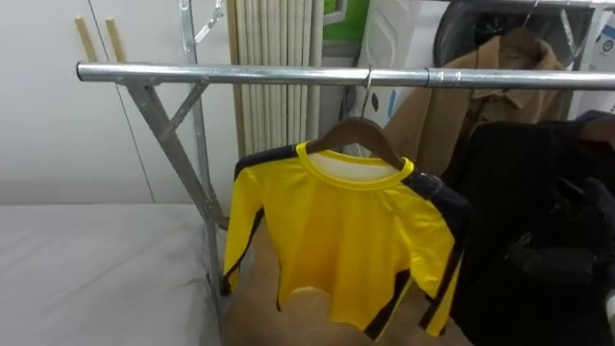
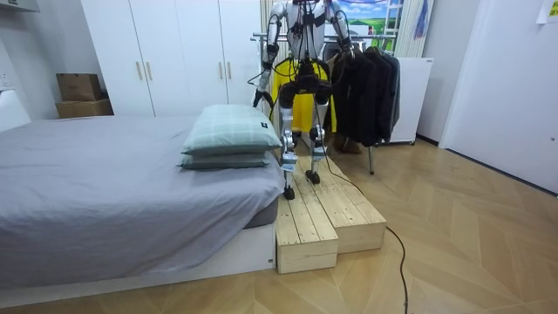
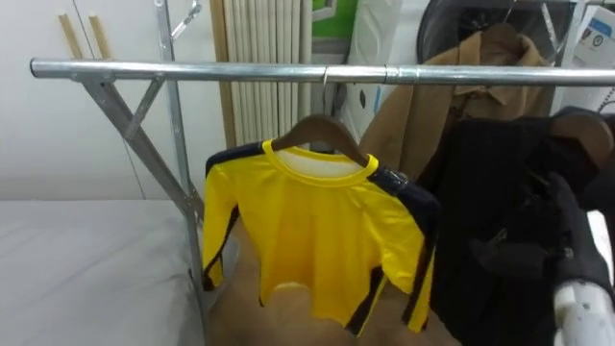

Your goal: Hang clothes

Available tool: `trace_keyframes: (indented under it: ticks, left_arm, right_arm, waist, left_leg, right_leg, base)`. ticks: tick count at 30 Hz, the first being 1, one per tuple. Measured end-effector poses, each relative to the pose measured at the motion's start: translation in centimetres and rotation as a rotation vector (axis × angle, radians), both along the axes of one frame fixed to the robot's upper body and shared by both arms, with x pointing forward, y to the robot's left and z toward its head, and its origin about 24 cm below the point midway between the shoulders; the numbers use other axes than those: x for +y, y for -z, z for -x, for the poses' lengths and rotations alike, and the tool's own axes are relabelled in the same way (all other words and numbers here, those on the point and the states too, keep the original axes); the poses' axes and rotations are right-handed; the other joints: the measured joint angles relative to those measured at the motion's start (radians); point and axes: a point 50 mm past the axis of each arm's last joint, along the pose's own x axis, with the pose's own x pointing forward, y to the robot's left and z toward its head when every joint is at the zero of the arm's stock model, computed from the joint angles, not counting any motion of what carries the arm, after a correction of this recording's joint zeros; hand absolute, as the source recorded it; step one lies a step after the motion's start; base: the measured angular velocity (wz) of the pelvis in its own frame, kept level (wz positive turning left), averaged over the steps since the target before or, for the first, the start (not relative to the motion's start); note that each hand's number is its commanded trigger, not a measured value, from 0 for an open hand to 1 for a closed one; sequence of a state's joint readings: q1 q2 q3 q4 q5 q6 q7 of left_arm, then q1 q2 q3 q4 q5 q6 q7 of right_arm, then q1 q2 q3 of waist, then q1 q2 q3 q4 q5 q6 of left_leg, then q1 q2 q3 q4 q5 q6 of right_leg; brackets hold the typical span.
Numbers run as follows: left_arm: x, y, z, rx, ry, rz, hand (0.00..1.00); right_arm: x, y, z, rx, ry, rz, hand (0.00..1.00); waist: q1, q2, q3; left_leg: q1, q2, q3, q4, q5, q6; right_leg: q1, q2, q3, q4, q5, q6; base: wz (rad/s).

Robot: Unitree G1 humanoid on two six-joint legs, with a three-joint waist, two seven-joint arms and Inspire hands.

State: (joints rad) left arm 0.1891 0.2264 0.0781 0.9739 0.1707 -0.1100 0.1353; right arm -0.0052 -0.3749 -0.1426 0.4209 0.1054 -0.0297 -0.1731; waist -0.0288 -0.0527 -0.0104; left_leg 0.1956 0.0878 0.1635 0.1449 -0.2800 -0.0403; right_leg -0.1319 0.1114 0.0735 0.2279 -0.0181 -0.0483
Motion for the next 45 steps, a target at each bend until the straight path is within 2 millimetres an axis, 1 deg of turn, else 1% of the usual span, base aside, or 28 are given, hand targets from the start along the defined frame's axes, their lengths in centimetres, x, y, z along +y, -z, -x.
trace_keyframes:
  ticks: [1,3,4,5,6,7,9,10,11,12,13,15,16,19,20,21,24,26,28,29,30,36,41,45]
  left_arm:
    - [0.0,0.0,0.0,-0.003,-0.008,0.004,0.00]
    - [0.0,0.0,0.0,-0.006,-0.011,0.005,0.00]
    - [0.0,0.0,0.0,-0.006,-0.012,0.006,0.00]
    - [-0.1,0.0,0.0,-0.003,-0.014,0.008,0.00]
    - [-0.1,0.1,0.1,0.001,-0.015,0.008,0.00]
    - [-0.1,0.1,0.2,0.004,-0.016,0.008,0.00]
    - [-0.1,0.2,0.3,0.010,-0.022,0.014,0.00]
    - [-0.2,0.3,0.4,0.014,-0.023,0.016,0.00]
    - [-0.2,0.3,0.6,0.020,-0.025,0.019,0.00]
    - [-0.3,0.4,0.7,0.023,-0.029,0.021,0.00]
    - [-0.3,0.5,0.8,0.026,-0.032,0.023,0.00]
    - [-0.4,0.5,0.9,0.020,-0.056,0.035,0.00]
    - [-0.4,0.5,0.9,0.022,-0.060,0.038,0.00]
    - [-0.6,0.8,1.4,0.041,-0.068,0.046,0.00]
    - [-0.6,0.8,1.4,0.041,-0.068,0.047,0.00]
    - [-0.7,0.9,1.4,0.036,-0.066,0.051,0.00]
    - [-1.0,1.0,1.6,0.047,-0.062,0.058,0.00]
    - [-1.0,1.0,1.3,0.041,-0.061,0.062,0.00]
    - [-1.0,1.1,1.6,0.052,-0.063,0.063,0.00]
    - [-1.1,1.2,1.7,0.068,-0.068,0.066,0.00]
    - [-1.2,1.2,1.5,0.072,-0.069,0.070,0.00]
    - [-1.2,1.4,1.2,0.115,-0.075,0.088,0.00]
    - [-1.4,1.6,1.1,0.125,-0.079,0.094,0.00]
    - [-1.5,1.6,0.9,0.119,-0.074,0.096,0.00]
  right_arm:
    - [0.1,0.4,0.4,0.010,0.002,-0.017,0.00]
    - [0.2,1.9,2.1,0.058,0.017,-0.080,0.00]
    - [0.2,2.2,2.5,0.069,0.022,-0.090,0.00]
    - [0.3,3.2,3.4,0.105,0.033,-0.117,0.00]
    - [0.4,4.4,4.1,0.152,0.048,-0.148,0.00]
    - [0.5,5.1,4.5,0.176,0.059,-0.164,0.00]
    - [0.9,7.5,6.8,0.261,0.115,-0.261,0.00]
    - [1.3,8.4,7.8,0.293,0.141,-0.306,0.00]
    - [1.4,8.8,8.2,0.303,0.151,-0.330,0.00]
    - [1.7,9.5,9.2,0.325,0.171,-0.382,0.00]
    - [1.8,10.0,9.8,0.337,0.184,-0.410,0.00]
    - [2.3,12.0,12.3,0.417,0.259,-0.515,0.00]
    - [2.5,12.5,13.0,0.438,0.280,-0.539,0.00]
    - [3.6,14.6,17.3,0.554,0.364,-0.651,0.00]
    - [3.7,14.8,18.0,0.577,0.372,-0.659,0.00]
    - [3.9,15.2,19.4,0.622,0.389,-0.674,0.00]
    - [4.3,15.7,21.5,0.692,0.407,-0.695,0.00]
    - [4.6,15.8,22.1,0.713,0.416,-0.710,0.00]
    - [5.0,16.0,22.4,0.726,0.411,-0.739,0.00]
    - [5.3,16.2,23.1,0.749,0.415,-0.759,0.00]
    - [5.5,16.2,23.3,0.765,0.410,-0.779,0.00]
    - [6.0,16.4,24.0,0.831,0.399,-0.798,0.00]
    - [6.0,16.4,23.3,0.842,0.348,-0.785,0.00]
    - [6.0,16.5,21.9,0.829,0.312,-0.780,0.00]
  waist:
    - [-0.001,-0.002,0.0014]
    - [-0.003,-0.003,0.0036]
    - [-0.003,0.000,0.0039]
    - [-0.006,0.006,0.0010]
    - [-0.015,0.007,-0.0006]
    - [-0.020,0.008,-0.0009]
    - [-0.023,0.015,-0.0010]
    - [-0.023,0.018,0.0002]
    - [-0.023,0.023,0.0003]
    - [-0.025,0.025,0.0024]
    - [-0.028,0.029,0.0020]
    - [-0.044,0.034,0.0015]
    - [-0.047,0.034,0.0027]
    - [-0.059,0.044,0.0034]
    - [-0.059,0.046,0.0043]
    - [-0.059,0.050,0.0056]
    - [-0.061,0.059,0.0048]
    - [-0.069,0.060,0.0047]
    - [-0.077,0.061,0.0041]
    - [-0.081,0.062,0.0034]
    - [-0.082,0.064,0.0037]
    - [-0.085,0.076,0.0043]
    - [-0.090,0.079,0.0051]
    - [-0.091,0.079,0.0053]
  left_leg:
    - [0.000,-0.001,0.002,0.001,0.000,0.000]
    - [-0.009,-0.005,0.002,-0.004,-0.003,0.005]
    - [-0.010,-0.006,0.002,-0.004,-0.004,0.006]
    - [-0.010,-0.007,0.005,-0.005,-0.006,0.008]
    - [-0.009,-0.007,0.005,-0.005,-0.006,0.009]
    - [-0.009,-0.007,0.005,-0.004,-0.006,0.009]
    - [-0.006,-0.007,0.009,-0.005,-0.007,0.010]
    - [-0.004,-0.007,0.015,-0.008,-0.008,0.010]
    - [-0.002,-0.007,0.019,-0.010,-0.008,0.010]
    - [-0.001,-0.007,0.026,-0.011,-0.009,0.010]
    - [-0.001,-0.006,0.026,-0.012,-0.009,0.010]
    - [0.002,-0.006,0.026,-0.012,-0.010,0.012]
    - [0.003,-0.006,0.026,-0.012,-0.011,0.012]
    - [0.003,-0.006,0.027,-0.014,-0.014,0.012]
    - [0.003,-0.006,0.028,-0.014,-0.014,0.013]
    - [0.003,-0.006,0.031,-0.014,-0.015,0.013]
    - [0.003,-0.007,0.044,-0.012,-0.019,0.018]
    - [0.003,-0.007,0.045,-0.012,-0.019,0.018]
    - [0.003,-0.006,0.045,-0.011,-0.019,0.018]
    - [0.003,-0.006,0.045,-0.011,-0.019,0.018]
    - [0.003,-0.007,0.045,-0.011,-0.020,0.018]
    - [0.003,-0.009,0.048,-0.011,-0.020,0.020]
    - [0.005,-0.009,0.052,-0.012,-0.021,0.021]
    - [0.007,-0.010,0.052,-0.010,-0.021,0.021]
  right_leg:
    - [-0.001,0.000,0.003,0.000,-0.002,0.002]
    - [-0.006,0.001,0.016,-0.006,-0.005,0.015]
    - [-0.008,0.001,0.017,-0.006,-0.003,0.016]
    - [-0.008,0.001,0.018,-0.008,0.000,0.016]
    - [-0.007,0.000,0.018,-0.007,0.005,0.010]
    - [-0.007,0.000,0.018,-0.007,0.007,0.008]
    - [-0.007,0.000,0.017,-0.007,0.008,0.008]
    - [-0.008,0.002,0.023,-0.006,0.008,0.008]
    - [-0.009,0.004,0.027,-0.007,0.008,0.008]
    - [-0.010,0.007,0.033,-0.006,0.009,0.008]
    - [-0.010,0.007,0.033,-0.006,0.009,0.008]
    - [-0.009,0.008,0.034,-0.005,0.008,0.009]
    - [-0.009,0.008,0.034,-0.005,0.008,0.009]
    - [-0.008,0.009,0.036,-0.007,0.008,0.009]
    - [-0.009,0.009,0.038,-0.007,0.008,0.010]
    - [-0.009,0.010,0.041,-0.008,0.009,0.011]
    - [-0.011,0.013,0.051,-0.009,0.011,0.013]
    - [-0.011,0.013,0.051,-0.009,0.012,0.014]
    - [-0.011,0.013,0.050,-0.009,0.012,0.014]
    - [-0.011,0.012,0.050,-0.009,0.012,0.014]
    - [-0.011,0.012,0.050,-0.009,0.012,0.014]
    - [-0.012,0.012,0.055,-0.009,0.013,0.016]
    - [-0.011,0.012,0.056,-0.013,0.015,0.018]
    - [-0.010,0.012,0.058,-0.011,0.016,0.018]
  base:
    - [-0.07]
    - [-0.07]
    - [-0.08]
    - [-0.07]
    - [-0.04]
    - [0.00]
    - [-0.07]
    - [-0.12]
    - [-0.17]
    - [-0.12]
    - [-0.07]
    - [0.00]
    - [0.00]
    - [0.00]
    - [-0.04]
    - [-0.06]
    - [-0.12]
    - [-0.03]
    - [0.00]
    - [0.00]
    - [0.00]
    - [0.00]
    - [-0.01]
    - [0.00]
